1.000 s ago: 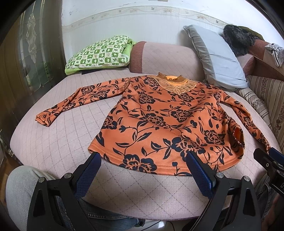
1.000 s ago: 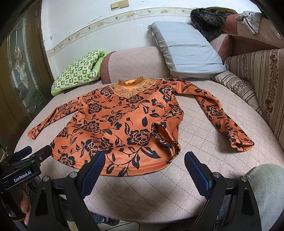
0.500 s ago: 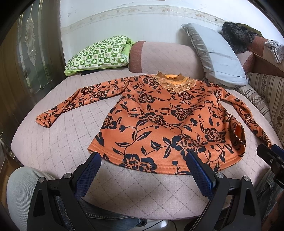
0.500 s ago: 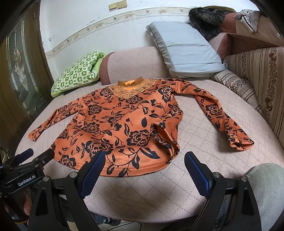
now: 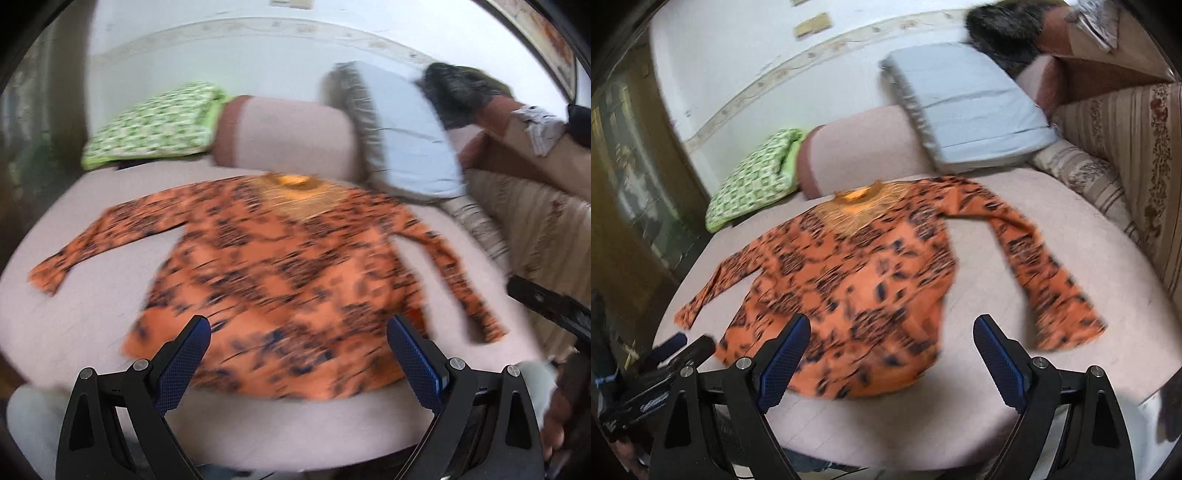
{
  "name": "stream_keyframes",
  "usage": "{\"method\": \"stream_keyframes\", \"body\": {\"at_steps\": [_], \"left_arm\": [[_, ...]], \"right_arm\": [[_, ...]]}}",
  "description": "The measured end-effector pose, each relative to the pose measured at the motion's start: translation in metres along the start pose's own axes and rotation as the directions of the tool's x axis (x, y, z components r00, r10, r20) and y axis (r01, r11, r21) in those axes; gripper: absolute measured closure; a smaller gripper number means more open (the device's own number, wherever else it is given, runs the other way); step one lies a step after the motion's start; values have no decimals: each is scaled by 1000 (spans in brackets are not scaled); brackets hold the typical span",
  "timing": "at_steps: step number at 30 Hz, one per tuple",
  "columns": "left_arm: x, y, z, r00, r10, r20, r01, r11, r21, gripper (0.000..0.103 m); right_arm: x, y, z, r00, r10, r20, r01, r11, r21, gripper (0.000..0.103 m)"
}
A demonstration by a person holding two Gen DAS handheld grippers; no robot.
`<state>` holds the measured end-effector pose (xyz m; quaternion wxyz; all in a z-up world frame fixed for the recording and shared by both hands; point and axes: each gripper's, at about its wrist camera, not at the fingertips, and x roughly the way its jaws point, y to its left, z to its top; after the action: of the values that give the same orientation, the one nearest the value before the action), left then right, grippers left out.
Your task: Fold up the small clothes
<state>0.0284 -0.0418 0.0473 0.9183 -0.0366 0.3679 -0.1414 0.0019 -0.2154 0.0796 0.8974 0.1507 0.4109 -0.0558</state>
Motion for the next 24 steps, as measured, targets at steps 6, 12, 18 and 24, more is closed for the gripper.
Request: {"method": "stream_keyframes", "body": {"at_steps": [6, 12, 18, 24], "left_arm": [[62, -56, 54, 986, -142, -89, 147, 988, 54, 6], [152, -101, 75, 937, -222, -270, 244, 969, 50, 11], [192, -128, 64, 903, -256, -344, 300, 951, 81, 17], [184, -118, 65, 907, -266, -328, 302, 951, 66, 18]], "right_arm": [[49, -108, 77, 974, -144, -177, 163, 982, 97, 14], [121, -220, 59, 893, -134, -430, 276, 917, 288, 35], [137, -253, 23, 880, -5, -475, 233, 877, 421, 59], [154, -240, 28, 853, -5, -522, 227, 904, 362, 97]]}}
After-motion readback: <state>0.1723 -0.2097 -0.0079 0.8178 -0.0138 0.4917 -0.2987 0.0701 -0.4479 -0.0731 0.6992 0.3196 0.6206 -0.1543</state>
